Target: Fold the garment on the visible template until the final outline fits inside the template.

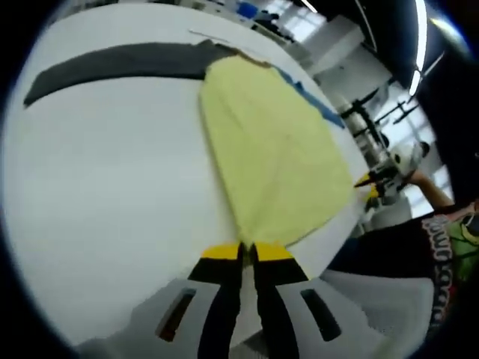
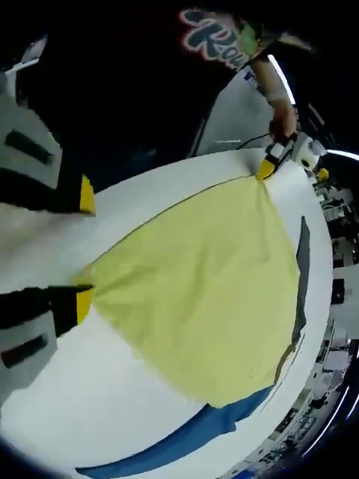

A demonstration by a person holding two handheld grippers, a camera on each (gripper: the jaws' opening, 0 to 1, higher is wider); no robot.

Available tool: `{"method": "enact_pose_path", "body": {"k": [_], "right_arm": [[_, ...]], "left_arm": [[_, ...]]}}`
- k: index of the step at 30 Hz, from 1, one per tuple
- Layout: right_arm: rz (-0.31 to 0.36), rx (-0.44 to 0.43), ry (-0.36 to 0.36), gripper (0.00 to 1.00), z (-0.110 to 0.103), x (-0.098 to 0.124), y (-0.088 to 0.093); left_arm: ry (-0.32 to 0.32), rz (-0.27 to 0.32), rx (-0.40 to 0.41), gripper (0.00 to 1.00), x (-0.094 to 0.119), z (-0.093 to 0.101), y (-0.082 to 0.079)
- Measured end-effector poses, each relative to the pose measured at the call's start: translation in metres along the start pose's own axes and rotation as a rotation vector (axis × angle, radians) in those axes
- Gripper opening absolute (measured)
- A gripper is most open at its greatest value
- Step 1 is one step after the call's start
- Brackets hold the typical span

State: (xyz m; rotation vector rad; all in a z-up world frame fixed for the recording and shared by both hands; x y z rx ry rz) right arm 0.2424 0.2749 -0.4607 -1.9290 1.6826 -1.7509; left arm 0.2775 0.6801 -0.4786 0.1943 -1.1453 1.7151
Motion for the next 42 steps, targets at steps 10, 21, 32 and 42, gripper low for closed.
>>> {"method": "enact_pose_path", "body": {"k": [10,21,32,42], "right_arm": [[0.304,-0.007,0.138,0.79,0.019,0.028,-0.029],[0.540,-0.090,0.332,1.00,0.064,0.088,-0.046],[0.767,-0.251,0.511,1.00,0.114,0.124,-0.060],[0.865,-0.353,0.627,0.99,0.152,0.137,-0.060]], "left_arm": [[-0.025,0.126,-0.115,0.66,0.015,0.007,-0.023],[-0.002,0.299,-0.174,0.77,0.018,0.024,-0.053],[-0.022,0.323,-0.150,0.75,0.017,0.025,-0.056],[-0.031,0.376,-0.110,0.73,0.014,0.026,-0.055]]}}
Point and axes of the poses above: the point that each gripper's makers call its tool centre point, and the gripper's own axes: x roughly backward along the fingers, z roughly to its right, y roughly out of its underside, the point moved 7 cm from there along x, roughly backward along the fingers, and after that the axes turned 12 degrees about z, right-handed, at the moved point
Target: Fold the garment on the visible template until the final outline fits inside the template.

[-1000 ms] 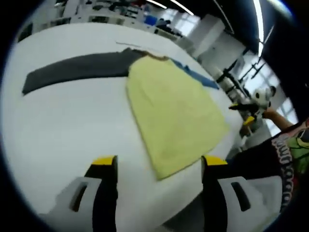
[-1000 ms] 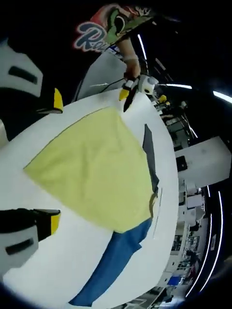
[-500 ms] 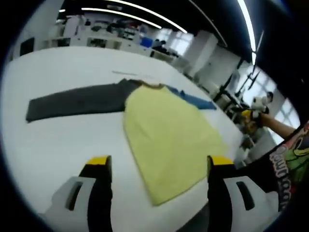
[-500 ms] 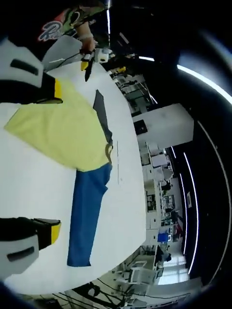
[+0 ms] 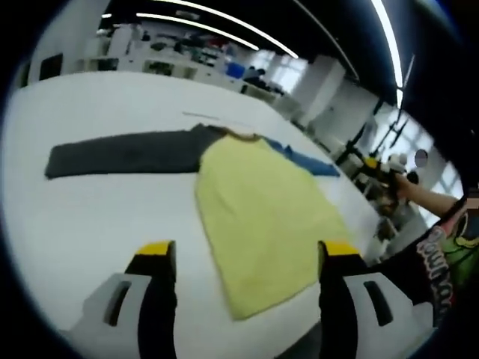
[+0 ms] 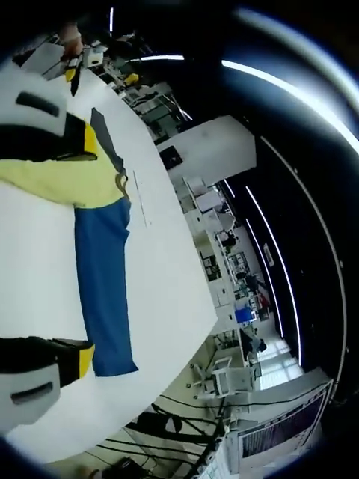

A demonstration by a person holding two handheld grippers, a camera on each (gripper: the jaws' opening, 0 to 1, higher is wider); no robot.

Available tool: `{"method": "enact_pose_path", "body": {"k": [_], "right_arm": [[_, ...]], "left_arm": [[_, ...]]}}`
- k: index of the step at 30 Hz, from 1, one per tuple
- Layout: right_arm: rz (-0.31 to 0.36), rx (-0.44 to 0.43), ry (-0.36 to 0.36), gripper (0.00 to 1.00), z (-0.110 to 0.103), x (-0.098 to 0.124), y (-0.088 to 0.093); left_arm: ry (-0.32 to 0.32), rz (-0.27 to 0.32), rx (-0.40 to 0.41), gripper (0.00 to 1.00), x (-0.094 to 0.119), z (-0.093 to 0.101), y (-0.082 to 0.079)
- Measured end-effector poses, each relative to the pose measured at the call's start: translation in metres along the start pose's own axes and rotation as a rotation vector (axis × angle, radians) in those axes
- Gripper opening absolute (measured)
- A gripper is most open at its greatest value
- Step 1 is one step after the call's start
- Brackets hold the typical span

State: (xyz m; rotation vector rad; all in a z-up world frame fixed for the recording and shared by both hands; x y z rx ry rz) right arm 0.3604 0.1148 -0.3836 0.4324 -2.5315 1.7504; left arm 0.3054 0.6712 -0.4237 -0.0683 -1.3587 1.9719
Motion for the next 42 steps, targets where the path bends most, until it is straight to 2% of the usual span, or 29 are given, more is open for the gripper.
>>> {"method": "enact_pose_path", "body": {"k": [5,6,9,14,17,18,19,21,22,25,27,32,35,36,39,41,42], "right_arm": [[-0.004,0.036,0.038,0.93,0.018,-0.009,0.003],[-0.005,0.040,0.071,0.92,0.027,-0.012,0.005],[0.010,-0.008,0.147,0.91,0.043,-0.019,0.010],[0.029,-0.036,0.230,0.84,0.065,-0.030,0.017],[0.032,-0.032,0.279,0.76,0.082,-0.036,0.021],[0.027,-0.058,0.304,0.77,0.084,-0.036,0.023],[0.052,-0.089,0.316,0.77,0.085,-0.038,0.023],[0.051,-0.084,0.315,0.75,0.087,-0.041,0.023],[0.046,-0.088,0.321,0.74,0.102,-0.047,0.023],[0.054,-0.101,0.330,0.72,0.121,-0.054,0.022],[0.055,-0.108,0.333,0.70,0.123,-0.057,0.022],[0.034,-0.110,0.364,0.62,0.155,-0.063,0.028],[0.032,-0.115,0.379,0.59,0.164,-0.064,0.030],[0.033,-0.144,0.388,0.55,0.166,-0.065,0.031],[0.018,-0.119,0.385,0.44,0.171,-0.067,0.034],[0.006,-0.117,0.400,0.44,0.175,-0.068,0.038],[0.017,-0.111,0.396,0.41,0.173,-0.067,0.037]], "left_arm": [[-0.032,0.001,0.011,0.69,-0.003,-0.004,0.004],[-0.035,-0.004,0.004,0.69,-0.002,-0.003,0.005],[-0.032,0.001,0.009,0.69,0.002,-0.001,0.002],[-0.055,-0.030,0.017,0.65,0.010,-0.011,0.000],[-0.073,-0.020,0.033,0.64,0.013,-0.013,-0.003],[-0.075,-0.023,0.033,0.63,0.013,-0.013,-0.004],[-0.081,-0.033,0.033,0.62,0.014,-0.014,-0.004],[-0.088,-0.038,0.033,0.63,0.014,-0.014,-0.005],[-0.089,-0.039,0.034,0.63,0.013,-0.015,-0.006],[-0.093,-0.044,0.034,0.62,0.012,-0.015,-0.008],[-0.107,-0.056,0.040,0.61,0.011,-0.016,-0.009],[-0.106,-0.045,0.069,0.60,0.009,-0.016,-0.009],[-0.113,-0.060,0.068,0.59,0.007,-0.016,-0.006],[-0.113,-0.065,0.071,0.59,0.007,-0.016,-0.005],[-0.109,-0.069,0.069,0.58,0.006,-0.013,-0.006],[-0.106,-0.058,0.073,0.58,0.006,-0.012,-0.008],[-0.106,-0.055,0.074,0.57,0.006,-0.012,-0.009]]}}
Point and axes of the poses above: the point that each gripper's makers call its tool centre point, and the gripper's own axes: x roughly backward along the fingers, z roughly to its right, y roughly out of its underside, the point moved 7 cm from there along x, roughly backward along the fingers, and after that the axes turned 12 degrees about z, right-handed, at the moved point
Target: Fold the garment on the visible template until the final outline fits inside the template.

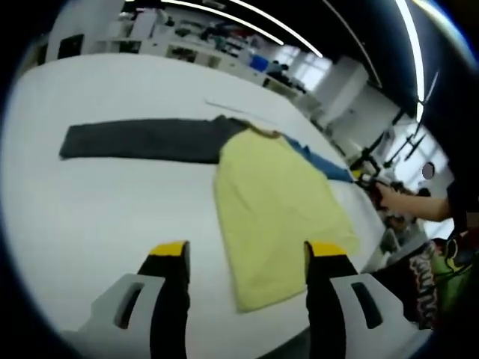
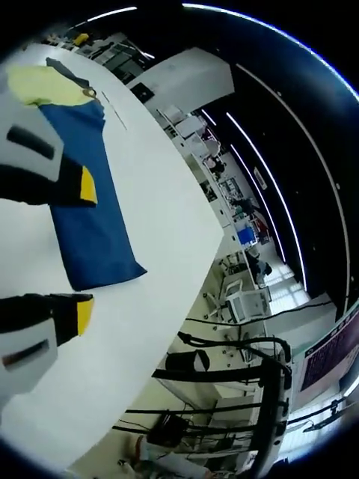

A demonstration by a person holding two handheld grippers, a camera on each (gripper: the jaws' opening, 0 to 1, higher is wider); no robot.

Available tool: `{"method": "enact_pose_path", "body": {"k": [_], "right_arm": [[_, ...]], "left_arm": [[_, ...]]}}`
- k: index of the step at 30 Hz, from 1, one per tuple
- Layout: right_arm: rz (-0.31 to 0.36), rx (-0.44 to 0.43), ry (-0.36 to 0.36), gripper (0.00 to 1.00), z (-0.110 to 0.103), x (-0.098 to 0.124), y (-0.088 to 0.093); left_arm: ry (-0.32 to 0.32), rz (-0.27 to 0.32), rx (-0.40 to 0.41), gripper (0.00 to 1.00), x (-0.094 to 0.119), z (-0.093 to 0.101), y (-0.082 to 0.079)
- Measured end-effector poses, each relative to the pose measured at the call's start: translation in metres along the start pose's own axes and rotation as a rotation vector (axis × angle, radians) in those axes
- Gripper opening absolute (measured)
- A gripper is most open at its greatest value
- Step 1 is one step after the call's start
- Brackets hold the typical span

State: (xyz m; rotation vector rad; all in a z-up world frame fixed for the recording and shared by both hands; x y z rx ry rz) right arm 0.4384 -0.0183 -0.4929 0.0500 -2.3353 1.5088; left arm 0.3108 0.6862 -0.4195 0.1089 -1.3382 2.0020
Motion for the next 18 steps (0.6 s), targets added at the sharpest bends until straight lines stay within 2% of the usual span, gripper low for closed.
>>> {"method": "enact_pose_path", "body": {"k": [2,5,6,8,9,11,18], "right_arm": [[-0.007,-0.005,0.004,0.36,0.000,0.001,0.000],[-0.017,-0.007,0.014,0.24,-0.001,0.002,0.001],[-0.022,0.004,0.022,0.17,0.000,0.003,0.003],[-0.029,0.033,0.056,0.07,0.004,0.005,0.004],[-0.011,0.052,0.061,0.07,0.004,0.006,0.003],[-0.013,0.071,0.062,0.00,0.000,0.010,0.002],[0.020,0.013,0.052,0.00,-0.008,0.015,-0.009]], "left_arm": [[-0.002,-0.001,0.000,0.57,0.000,0.000,0.000],[-0.008,-0.002,0.006,0.57,0.000,-0.002,0.001],[-0.009,-0.002,0.007,0.57,0.000,-0.002,0.002],[-0.009,-0.006,0.011,0.57,-0.001,-0.001,0.004],[-0.007,-0.006,0.012,0.56,-0.002,0.000,0.004],[-0.004,-0.003,0.011,0.56,-0.002,0.003,0.005],[-0.001,0.020,0.013,0.55,-0.003,0.006,0.004]]}}
Point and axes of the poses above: the point that each gripper's makers call its tool centre point, and the gripper's own axes: x roughly backward along the fingers, z roughly to its right, y roughly out of its underside, the point moved 7 cm from there along x, roughly backward along the fingers, and after that the axes turned 12 degrees about z, right-handed, at the moved point
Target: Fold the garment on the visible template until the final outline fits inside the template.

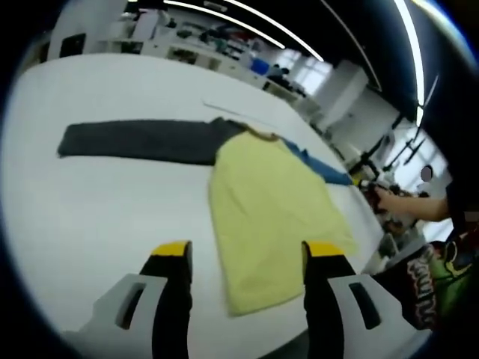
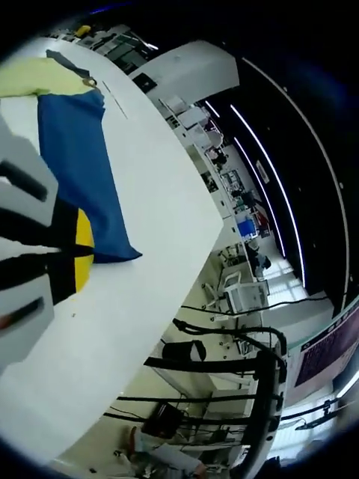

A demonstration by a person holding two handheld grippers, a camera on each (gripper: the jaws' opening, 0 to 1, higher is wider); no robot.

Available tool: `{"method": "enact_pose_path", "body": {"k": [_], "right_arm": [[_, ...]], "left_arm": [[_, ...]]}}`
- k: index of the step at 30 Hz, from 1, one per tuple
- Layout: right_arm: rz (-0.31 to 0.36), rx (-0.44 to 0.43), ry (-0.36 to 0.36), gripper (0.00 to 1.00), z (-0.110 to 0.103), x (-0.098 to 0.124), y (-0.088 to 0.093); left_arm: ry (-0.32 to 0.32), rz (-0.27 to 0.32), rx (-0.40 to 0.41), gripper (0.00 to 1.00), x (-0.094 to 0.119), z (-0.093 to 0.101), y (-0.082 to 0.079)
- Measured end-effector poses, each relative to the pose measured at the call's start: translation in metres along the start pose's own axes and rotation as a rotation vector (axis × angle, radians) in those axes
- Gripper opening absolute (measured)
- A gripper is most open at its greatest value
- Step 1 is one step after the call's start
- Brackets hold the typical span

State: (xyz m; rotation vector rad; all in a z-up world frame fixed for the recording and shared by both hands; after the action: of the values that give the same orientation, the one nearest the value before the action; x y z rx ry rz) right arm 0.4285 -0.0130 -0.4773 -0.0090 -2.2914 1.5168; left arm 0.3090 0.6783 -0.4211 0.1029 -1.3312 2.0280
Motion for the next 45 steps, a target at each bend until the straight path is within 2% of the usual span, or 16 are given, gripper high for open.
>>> {"method": "enact_pose_path", "body": {"k": [4,10,16,21,22,28,31,34,38,41,45], "right_arm": [[0.020,-0.021,-0.031,0.00,-0.013,0.001,-0.012],[0.019,-0.002,-0.144,0.00,-0.048,-0.003,-0.031],[0.022,-0.019,-0.259,0.00,-0.094,-0.005,-0.046],[0.012,-0.025,-0.355,0.00,-0.134,-0.003,-0.051],[0.012,-0.025,-0.362,0.00,-0.137,-0.003,-0.051],[-0.015,-0.051,-0.498,0.00,-0.192,0.005,-0.047],[-0.028,-0.034,-0.559,0.00,-0.220,0.010,-0.041],[-0.045,-0.042,-0.616,0.00,-0.257,0.029,-0.032],[-0.067,-0.033,-0.685,0.00,-0.299,0.044,-0.022],[-0.081,-0.024,-0.732,0.00,-0.322,0.051,-0.016],[-0.103,-0.039,-0.787,0.00,-0.349,0.049,-0.009]], "left_arm": [[0.007,0.018,0.001,0.55,0.000,0.002,-0.001],[0.014,0.066,0.014,0.54,0.002,0.002,-0.003],[0.024,0.099,0.013,0.53,0.007,0.004,-0.003],[0.028,0.134,0.006,0.53,0.013,0.001,-0.006],[0.027,0.137,0.009,0.53,0.015,0.001,-0.007],[0.034,0.168,0.013,0.53,0.021,-0.001,-0.008],[0.031,0.185,0.021,0.52,0.025,-0.004,-0.006],[0.030,0.195,0.024,0.52,0.028,-0.005,-0.005],[0.027,0.207,0.033,0.52,0.033,-0.008,-0.002],[0.024,0.214,0.037,0.52,0.035,-0.009,0.000],[0.022,0.219,0.046,0.52,0.038,-0.011,0.002]]}}
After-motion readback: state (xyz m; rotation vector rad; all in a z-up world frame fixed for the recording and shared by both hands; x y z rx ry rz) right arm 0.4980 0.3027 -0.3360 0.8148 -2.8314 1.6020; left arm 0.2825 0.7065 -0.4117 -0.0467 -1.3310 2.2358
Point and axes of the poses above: the point that each gripper's makers call its tool centre point, and the gripper's own axes: x roughly backward along the fingers, z roughly to its right, y roughly out of its underside, the point moved 7 cm from there along x, roughly backward along the fingers, and after that the axes turned 12 degrees about z, right-handed, at the moved point
